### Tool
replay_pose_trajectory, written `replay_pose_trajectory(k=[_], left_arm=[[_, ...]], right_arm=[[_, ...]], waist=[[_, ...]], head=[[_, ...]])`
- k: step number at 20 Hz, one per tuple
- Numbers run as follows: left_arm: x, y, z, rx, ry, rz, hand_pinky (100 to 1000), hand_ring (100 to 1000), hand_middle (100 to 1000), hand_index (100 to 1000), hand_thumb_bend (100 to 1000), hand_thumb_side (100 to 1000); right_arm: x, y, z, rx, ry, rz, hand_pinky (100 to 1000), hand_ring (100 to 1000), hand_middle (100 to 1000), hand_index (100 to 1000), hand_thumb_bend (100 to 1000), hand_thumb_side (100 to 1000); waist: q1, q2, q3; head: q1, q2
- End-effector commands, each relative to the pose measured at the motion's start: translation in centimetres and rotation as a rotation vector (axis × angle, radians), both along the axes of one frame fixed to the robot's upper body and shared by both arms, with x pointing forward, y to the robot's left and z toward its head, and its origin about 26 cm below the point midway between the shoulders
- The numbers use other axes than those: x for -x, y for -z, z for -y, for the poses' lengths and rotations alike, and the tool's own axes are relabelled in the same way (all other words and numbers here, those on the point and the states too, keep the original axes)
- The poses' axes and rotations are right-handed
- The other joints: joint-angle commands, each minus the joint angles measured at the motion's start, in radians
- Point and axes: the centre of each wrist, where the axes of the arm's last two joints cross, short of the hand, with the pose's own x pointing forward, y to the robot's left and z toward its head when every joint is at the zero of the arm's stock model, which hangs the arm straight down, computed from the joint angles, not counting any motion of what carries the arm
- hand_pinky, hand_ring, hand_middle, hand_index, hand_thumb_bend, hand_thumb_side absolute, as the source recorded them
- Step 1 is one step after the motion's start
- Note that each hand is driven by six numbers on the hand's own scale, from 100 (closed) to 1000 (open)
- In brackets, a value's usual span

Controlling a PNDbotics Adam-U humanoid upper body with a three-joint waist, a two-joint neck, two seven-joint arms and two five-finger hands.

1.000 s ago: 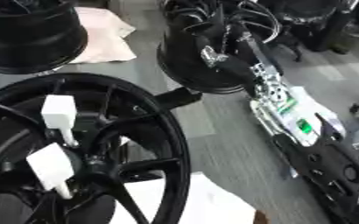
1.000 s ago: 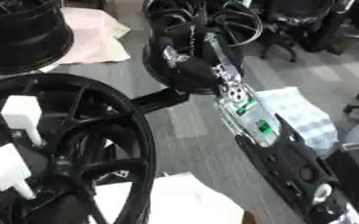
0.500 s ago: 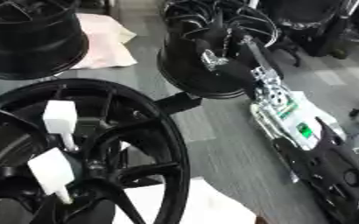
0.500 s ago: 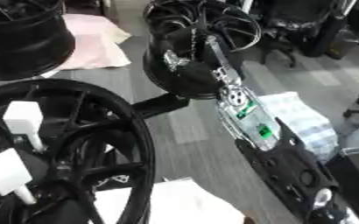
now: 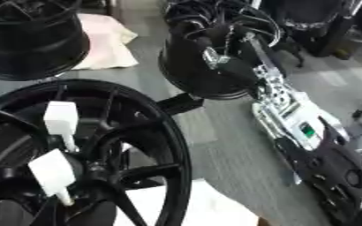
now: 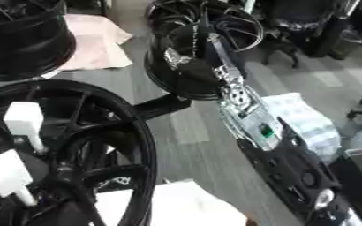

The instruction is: Pull the pin out of the wheel hub.

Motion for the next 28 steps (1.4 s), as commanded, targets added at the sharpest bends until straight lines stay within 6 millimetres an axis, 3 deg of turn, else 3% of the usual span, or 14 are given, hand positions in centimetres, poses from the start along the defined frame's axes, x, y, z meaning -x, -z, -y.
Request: replay_pose_trajectory(k=[1,4,8,13,15,18,21,28], left_arm=[[0.9,-1.9,0.8,-0.053,0.020,0.036,873,786,758,896,269,793],[1.1,-2.4,3.2,-0.128,0.117,0.075,865,777,746,882,267,771],[1.5,-2.3,8.2,-0.230,0.310,0.140,860,764,731,862,259,744],[2.9,-0.4,15.6,-0.306,0.545,0.261,856,757,729,856,271,696],[3.5,0.5,17.7,-0.299,0.587,0.301,856,757,728,856,271,695],[4.1,0.8,19.0,-0.291,0.599,0.331,852,749,723,863,266,689],[4.2,2.1,20.7,-0.216,0.700,0.406,848,743,717,864,261,695],[2.9,5.1,22.2,-0.032,0.886,0.467,846,741,714,863,269,696]], right_arm=[[0.4,-1.3,0.1,0.026,0.008,0.044,715,661,558,624,261,186],[0.4,-1.5,0.2,0.022,0.010,0.051,715,661,558,623,263,184],[0.5,-1.7,0.1,0.019,0.008,0.065,715,660,558,623,268,180],[0.6,-2.0,-0.1,0.013,0.004,0.078,715,660,558,623,272,176],[0.7,-2.0,-0.2,0.010,0.003,0.082,715,660,558,623,272,175],[0.7,-2.1,-0.3,0.009,-0.002,0.086,715,660,558,623,281,169],[0.8,-2.3,-0.8,-0.004,-0.017,0.102,714,660,558,623,288,165],[1.1,-2.6,-1.1,-0.008,-0.017,0.124,714,658,557,623,302,157]], waist=[[0.004,-0.016,0.005],[-0.004,-0.012,0.011],[-0.017,-0.007,0.018],[-0.040,-0.004,0.030],[-0.045,-0.004,0.032],[-0.051,-0.007,0.028],[-0.080,-0.013,0.021],[-0.103,-0.023,0.016]], head=[[0.013,0.003],[0.045,0.038],[0.105,0.075],[0.143,0.084],[0.149,0.084],[0.157,0.085],[0.163,0.088],[0.111,0.081]])
